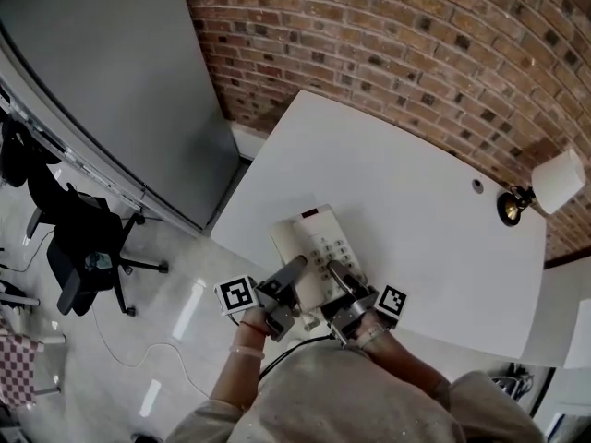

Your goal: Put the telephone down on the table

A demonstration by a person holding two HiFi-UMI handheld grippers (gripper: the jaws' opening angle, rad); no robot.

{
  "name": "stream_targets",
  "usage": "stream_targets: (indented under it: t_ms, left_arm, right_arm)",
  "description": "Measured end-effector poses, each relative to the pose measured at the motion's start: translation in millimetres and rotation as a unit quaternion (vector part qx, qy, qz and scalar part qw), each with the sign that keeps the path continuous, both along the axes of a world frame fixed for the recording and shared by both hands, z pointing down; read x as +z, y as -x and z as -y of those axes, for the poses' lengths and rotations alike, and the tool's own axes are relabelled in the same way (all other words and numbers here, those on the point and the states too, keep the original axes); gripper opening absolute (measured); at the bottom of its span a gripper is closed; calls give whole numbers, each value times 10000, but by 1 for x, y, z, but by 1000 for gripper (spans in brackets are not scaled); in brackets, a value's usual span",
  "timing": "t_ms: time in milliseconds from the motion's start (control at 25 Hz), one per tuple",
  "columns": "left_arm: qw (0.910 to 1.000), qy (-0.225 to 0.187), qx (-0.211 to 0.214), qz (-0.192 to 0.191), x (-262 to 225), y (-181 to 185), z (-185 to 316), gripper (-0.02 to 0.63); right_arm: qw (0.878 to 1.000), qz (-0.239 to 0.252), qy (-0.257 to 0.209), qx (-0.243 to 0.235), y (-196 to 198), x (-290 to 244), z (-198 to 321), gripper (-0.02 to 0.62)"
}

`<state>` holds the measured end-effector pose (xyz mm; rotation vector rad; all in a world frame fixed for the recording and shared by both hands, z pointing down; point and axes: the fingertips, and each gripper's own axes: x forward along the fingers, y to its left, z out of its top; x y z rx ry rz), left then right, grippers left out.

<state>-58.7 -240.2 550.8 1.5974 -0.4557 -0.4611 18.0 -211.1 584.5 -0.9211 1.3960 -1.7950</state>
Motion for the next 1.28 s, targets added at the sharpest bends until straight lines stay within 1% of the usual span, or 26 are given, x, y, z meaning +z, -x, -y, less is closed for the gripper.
stream_targets:
  t_ms: [120, 280, 520, 640, 720, 840, 920, 1000, 1040, 1120, 1160, 1200, 1280]
  left_arm:
    - [10000, -16, -41, 66, 5, 1, 14, 437]
    - [9998, 128, -113, 45, 13, 3, 24, 437]
    - [9987, 238, -433, 124, 21, 14, 44, 439]
    - [9977, 243, -592, 202, 23, 24, 50, 439]
    - [9964, 113, -707, 443, 24, 33, 52, 439]
    - [9905, -219, -796, 1102, 29, 46, 56, 432]
    - [9833, -426, -883, 1532, 29, 55, 58, 345]
    - [9713, -622, -1034, 2051, 31, 66, 62, 204]
    - [9646, -717, -1092, 2290, 32, 70, 63, 148]
    - [9521, -923, -1156, 2678, 30, 75, 66, 62]
    - [9464, -1028, -1175, 2826, 29, 77, 67, 29]
    - [9415, -1122, -1188, 2949, 27, 79, 69, 9]
    - [9335, -1251, -1197, 3140, 24, 80, 70, 6]
  right_arm:
    - [10000, -33, 46, -54, 0, 4, 14, 169]
    - [9998, -91, 113, -122, 1, 10, 26, 169]
    - [9998, -109, 73, -148, -3, 17, 53, 168]
    - [9996, -207, 39, -172, -5, 18, 71, 169]
    - [9994, -290, 39, -199, -6, 20, 82, 169]
    - [9992, -355, 63, -199, -6, 25, 95, 169]
    - [9991, -365, 86, -199, -5, 28, 103, 169]
    - [9990, -381, 99, -216, -2, 30, 111, 169]
    - [9989, -393, 96, -229, 0, 31, 114, 169]
    - [9988, -415, 65, -260, 3, 32, 121, 169]
    - [9987, -425, 44, -277, 6, 32, 124, 169]
    - [9986, -430, 30, -292, 8, 32, 126, 169]
    - [9986, -415, 18, -321, 12, 32, 132, 169]
